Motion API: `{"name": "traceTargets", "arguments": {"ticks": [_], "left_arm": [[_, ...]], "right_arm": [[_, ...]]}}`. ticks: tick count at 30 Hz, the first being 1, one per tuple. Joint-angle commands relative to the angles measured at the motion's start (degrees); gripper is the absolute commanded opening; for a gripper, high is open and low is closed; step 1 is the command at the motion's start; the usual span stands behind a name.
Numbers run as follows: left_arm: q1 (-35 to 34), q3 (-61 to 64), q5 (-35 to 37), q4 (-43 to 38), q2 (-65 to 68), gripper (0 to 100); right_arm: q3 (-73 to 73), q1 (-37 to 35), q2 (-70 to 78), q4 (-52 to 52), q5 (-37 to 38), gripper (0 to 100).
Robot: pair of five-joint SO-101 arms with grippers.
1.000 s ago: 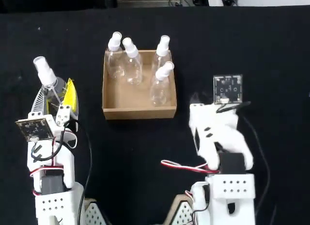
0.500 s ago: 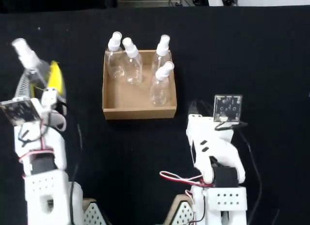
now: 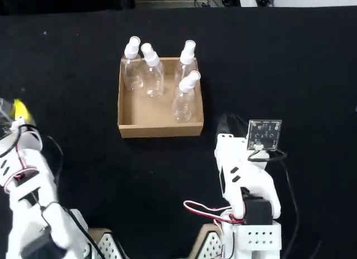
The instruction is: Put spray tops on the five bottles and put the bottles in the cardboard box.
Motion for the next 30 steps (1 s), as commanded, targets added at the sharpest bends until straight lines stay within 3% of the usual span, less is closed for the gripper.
{"name": "traceTargets", "arguments": {"ticks": [1,6,12,16,25,30], "left_arm": [[-4.4,-6.6,0.1,-1.6,5.7,3],[-7.3,-9.0,0.4,-4.7,13.1,3],[-9.5,-5.1,0.0,-30.9,24.5,3],[-10.2,-5.2,0.0,-41.8,34.4,3],[-10.2,-6.5,-6.2,-58.6,49.6,3],[-10.2,-6.6,-6.6,-59.5,53.0,3]], "right_arm": [[-0.2,1.2,-1.4,-1.2,-0.3,3.6],[-0.2,1.5,-1.4,-1.2,-0.3,3.6],[-0.2,1.5,-1.4,-1.2,-0.3,3.6],[-0.2,1.6,-1.4,-1.2,-0.3,3.6],[-0.2,1.6,-1.4,-1.2,-0.3,3.6],[-0.2,1.6,-1.4,-1.2,-0.3,3.6]]}}
